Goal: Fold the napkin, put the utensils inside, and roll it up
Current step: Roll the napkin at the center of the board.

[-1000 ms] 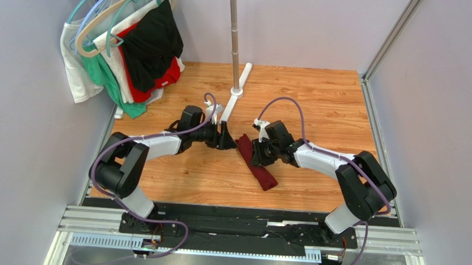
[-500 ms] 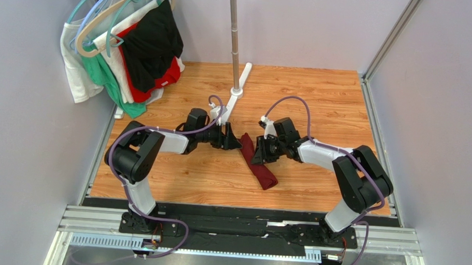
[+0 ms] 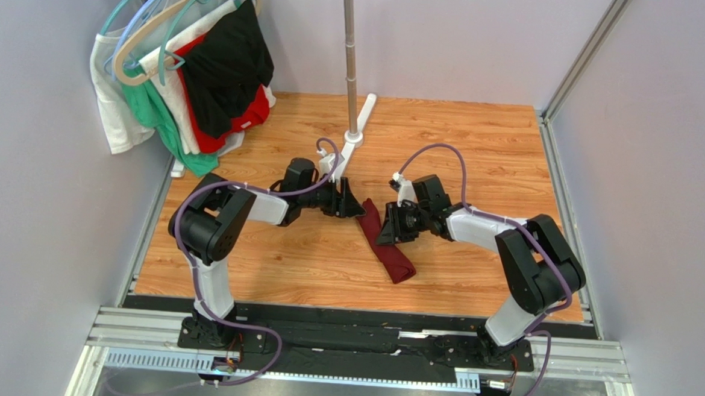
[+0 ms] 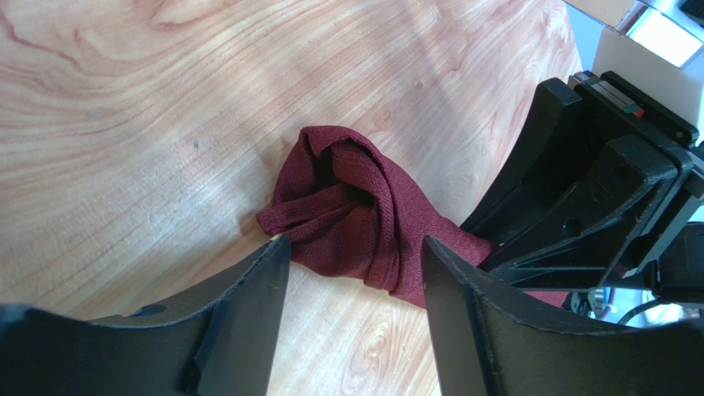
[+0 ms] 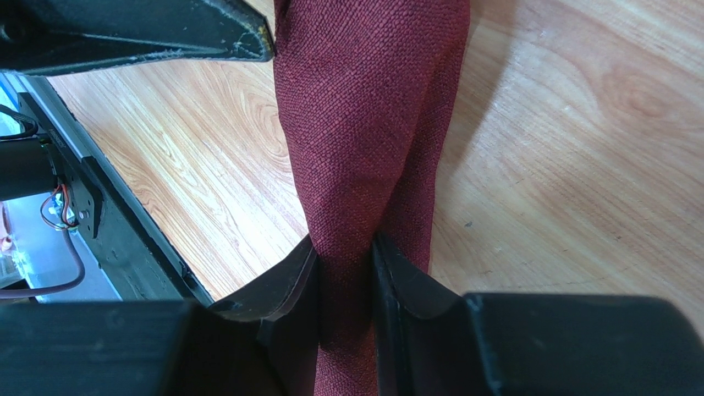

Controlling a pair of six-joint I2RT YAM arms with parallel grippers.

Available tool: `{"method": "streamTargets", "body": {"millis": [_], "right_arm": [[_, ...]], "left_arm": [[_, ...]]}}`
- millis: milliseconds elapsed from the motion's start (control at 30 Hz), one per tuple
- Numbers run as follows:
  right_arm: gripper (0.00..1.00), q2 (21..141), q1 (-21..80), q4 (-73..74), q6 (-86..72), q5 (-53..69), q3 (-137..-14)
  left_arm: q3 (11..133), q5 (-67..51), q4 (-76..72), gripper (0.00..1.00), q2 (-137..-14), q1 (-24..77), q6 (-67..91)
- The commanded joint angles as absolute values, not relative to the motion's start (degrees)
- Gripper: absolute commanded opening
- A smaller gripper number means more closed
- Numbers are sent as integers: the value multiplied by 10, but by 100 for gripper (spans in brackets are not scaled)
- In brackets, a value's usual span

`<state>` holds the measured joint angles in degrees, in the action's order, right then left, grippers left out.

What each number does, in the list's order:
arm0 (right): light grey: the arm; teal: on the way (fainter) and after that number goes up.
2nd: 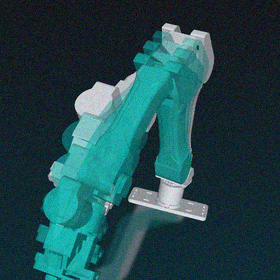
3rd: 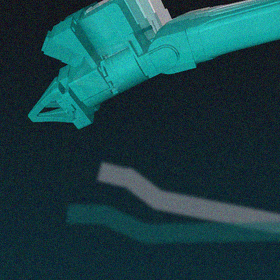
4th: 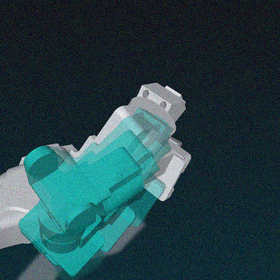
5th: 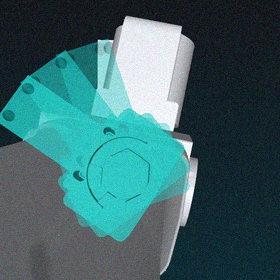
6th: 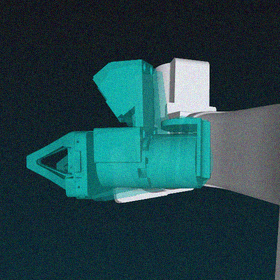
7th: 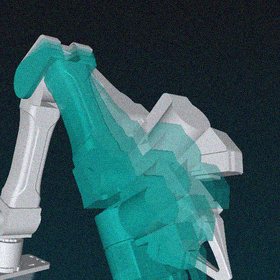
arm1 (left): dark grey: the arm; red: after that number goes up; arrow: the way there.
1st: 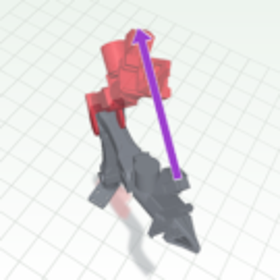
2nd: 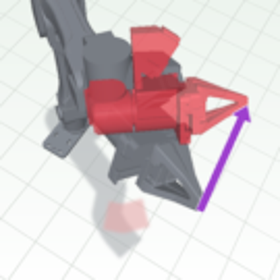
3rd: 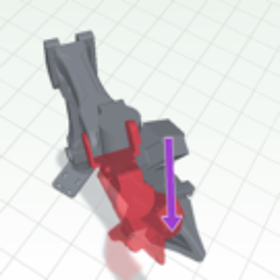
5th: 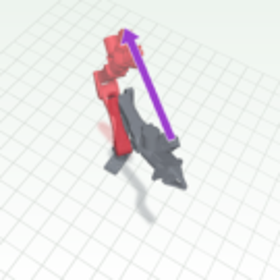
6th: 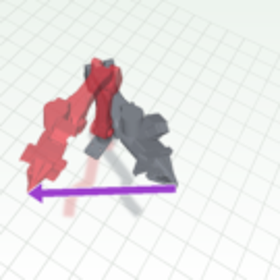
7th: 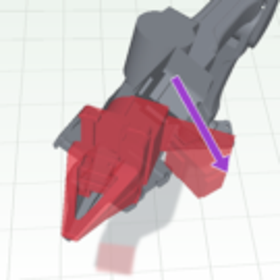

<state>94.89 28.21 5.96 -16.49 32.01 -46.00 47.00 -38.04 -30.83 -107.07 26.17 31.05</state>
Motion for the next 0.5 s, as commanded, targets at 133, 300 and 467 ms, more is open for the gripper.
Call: {"method": "streamTargets", "body": {"millis": [133,300,467], "right_arm": [[32,961,269,54,-153,321,-456],[33,964,264,56,-150,318,-456],[36,965,262,57,-149,313,-456]], "left_arm": [[494,-406,-369,50,-1092,274,323],[505,-417,-380,45,-1107,285,333],[507,-417,-386,34,-1110,290,336]]}}
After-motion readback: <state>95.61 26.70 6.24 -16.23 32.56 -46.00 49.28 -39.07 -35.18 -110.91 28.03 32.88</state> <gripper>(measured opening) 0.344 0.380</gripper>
